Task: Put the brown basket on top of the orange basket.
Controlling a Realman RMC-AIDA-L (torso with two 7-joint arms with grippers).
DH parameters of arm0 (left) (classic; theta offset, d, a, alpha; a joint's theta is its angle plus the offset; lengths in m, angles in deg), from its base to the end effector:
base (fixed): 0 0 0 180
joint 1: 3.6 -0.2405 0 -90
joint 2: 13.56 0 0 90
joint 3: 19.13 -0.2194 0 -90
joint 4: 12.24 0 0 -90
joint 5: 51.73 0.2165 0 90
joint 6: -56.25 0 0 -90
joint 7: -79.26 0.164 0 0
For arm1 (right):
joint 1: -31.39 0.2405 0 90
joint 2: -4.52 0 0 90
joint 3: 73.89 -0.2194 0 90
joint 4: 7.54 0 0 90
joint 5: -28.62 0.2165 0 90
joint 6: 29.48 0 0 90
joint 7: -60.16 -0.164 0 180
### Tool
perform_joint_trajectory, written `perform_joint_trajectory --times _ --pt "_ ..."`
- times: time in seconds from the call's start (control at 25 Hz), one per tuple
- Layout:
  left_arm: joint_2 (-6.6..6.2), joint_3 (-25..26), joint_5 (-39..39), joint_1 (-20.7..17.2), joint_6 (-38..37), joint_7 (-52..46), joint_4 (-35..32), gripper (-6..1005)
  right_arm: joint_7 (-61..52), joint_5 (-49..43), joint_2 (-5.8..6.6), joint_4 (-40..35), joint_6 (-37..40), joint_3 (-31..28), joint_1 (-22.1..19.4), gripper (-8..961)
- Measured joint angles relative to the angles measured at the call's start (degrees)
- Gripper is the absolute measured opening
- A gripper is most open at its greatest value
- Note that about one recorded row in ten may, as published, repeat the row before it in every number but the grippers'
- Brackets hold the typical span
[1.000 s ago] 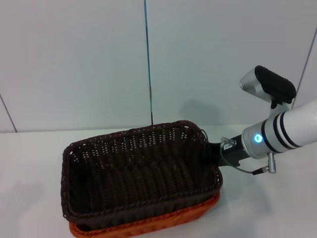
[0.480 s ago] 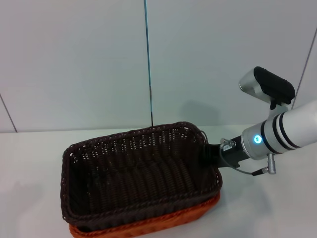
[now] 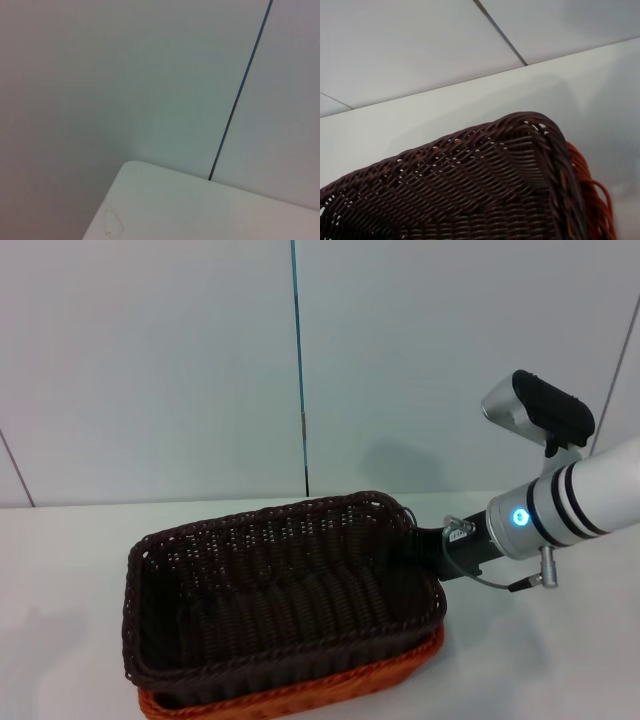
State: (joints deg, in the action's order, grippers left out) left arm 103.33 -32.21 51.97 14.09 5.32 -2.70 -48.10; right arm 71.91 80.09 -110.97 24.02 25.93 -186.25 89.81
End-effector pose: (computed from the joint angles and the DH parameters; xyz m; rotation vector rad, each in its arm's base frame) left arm -0.4302 0.3024 0.1326 -1.4384 -1.1517 -0.5003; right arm 0.1295 0.4470 -0.0435 -1.8275 -2.2705 -0.5830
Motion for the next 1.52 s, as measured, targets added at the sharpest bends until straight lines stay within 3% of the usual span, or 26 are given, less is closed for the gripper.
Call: perform_joint_trajectory --times 0.48,0.68,0.84,0.92,1.24,1.36,1.52 --pt "0.07 0.25 -0.08 -0.29 -0.71 -0.17 -0.05 845 -1.37 -1.82 1.96 1.17 4.55 0.12 0.24 658" --pt "0.09 0.25 -0.07 -0.17 -0.91 -0.67 -0.09 845 -1.15 -2.59 2.93 4.62 8.53 -0.12 0.32 659" --pt "0.06 0.24 -0.19 0.19 -1.19 -1.18 -0.09 844 -1.22 -2.64 3.7 7.65 10.29 -1.68 -0.25 730" --pt "-0.02 0.21 -0.13 0.34 -1.39 -1.48 -0.13 844 -1.18 -2.76 4.98 8.94 11.99 -2.79 -0.63 766" --pt "-0.23 0.24 -0.04 0.84 -1.48 -2.26 -0.18 844 -1.37 -5.58 7.41 14.59 14.7 -7.45 -3.11 774" --pt "-0.24 0.25 -0.25 1.0 -1.48 -2.32 -0.15 844 0.0 -6.83 7.34 18.94 13.19 -10.87 -5.54 773" --pt "-0.26 0.25 -0.44 1.58 -1.48 -2.33 0.27 843 7.23 -3.82 5.41 24.27 6.81 -16.4 -10.33 772"
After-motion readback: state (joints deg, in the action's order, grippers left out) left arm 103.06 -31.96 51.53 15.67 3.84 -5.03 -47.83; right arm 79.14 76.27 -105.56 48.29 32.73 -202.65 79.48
